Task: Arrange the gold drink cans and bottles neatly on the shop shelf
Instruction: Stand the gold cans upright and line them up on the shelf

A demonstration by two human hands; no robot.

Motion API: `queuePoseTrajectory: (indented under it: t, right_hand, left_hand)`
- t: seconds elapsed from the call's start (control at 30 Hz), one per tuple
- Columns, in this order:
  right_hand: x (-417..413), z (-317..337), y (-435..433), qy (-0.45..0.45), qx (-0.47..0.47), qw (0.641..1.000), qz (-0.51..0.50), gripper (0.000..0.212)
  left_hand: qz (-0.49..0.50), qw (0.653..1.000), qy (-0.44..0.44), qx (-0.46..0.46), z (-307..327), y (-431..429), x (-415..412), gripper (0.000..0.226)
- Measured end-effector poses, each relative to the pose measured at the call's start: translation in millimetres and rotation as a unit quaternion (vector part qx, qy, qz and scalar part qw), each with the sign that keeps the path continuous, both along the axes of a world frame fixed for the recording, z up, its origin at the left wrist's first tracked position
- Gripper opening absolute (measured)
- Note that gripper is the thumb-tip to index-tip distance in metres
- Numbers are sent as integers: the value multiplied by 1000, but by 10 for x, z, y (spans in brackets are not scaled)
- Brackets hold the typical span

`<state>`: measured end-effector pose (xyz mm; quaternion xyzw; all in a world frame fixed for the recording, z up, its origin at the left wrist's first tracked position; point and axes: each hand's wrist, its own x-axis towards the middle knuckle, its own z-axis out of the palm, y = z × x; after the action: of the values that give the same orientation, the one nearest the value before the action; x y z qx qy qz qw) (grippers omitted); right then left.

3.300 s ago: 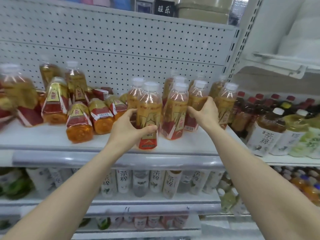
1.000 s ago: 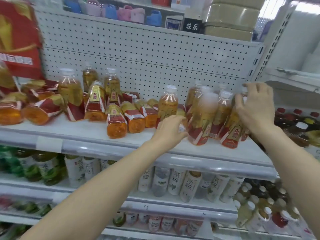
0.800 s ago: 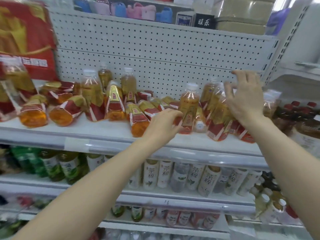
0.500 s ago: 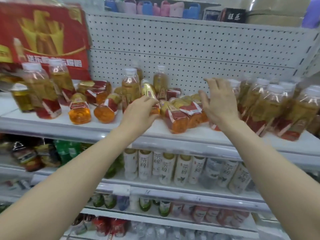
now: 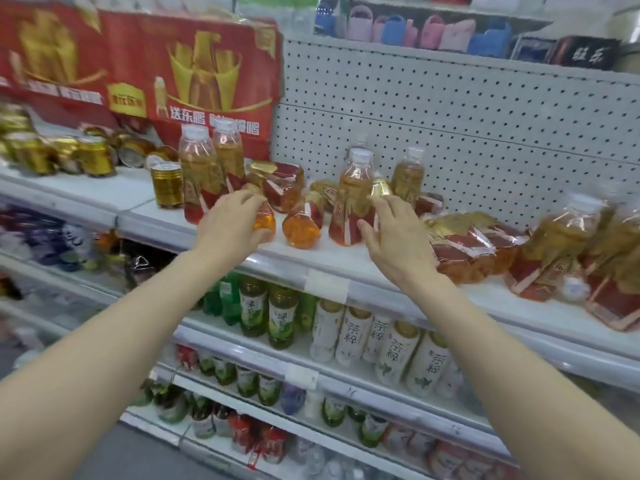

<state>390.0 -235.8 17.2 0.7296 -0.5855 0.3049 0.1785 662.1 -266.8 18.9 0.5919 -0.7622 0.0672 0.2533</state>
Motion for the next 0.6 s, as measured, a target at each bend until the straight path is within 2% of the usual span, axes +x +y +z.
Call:
queuePoseTrajectory:
  t: [0.17,0.33,0.6]
  right_hand:
    - [485,-32,-215,-1,6,999,39,46]
    - [950,-38,-490,-8,30,999,33,46]
    - [1967,120,-1013,-71,23,997,22,50]
  left_hand:
    - [24,1000,18,3,-113,-79,421,62]
    - [29,998,48,-25,-184,-293,842,63]
    - [18,998,54,-29,-56,-850,1742,67]
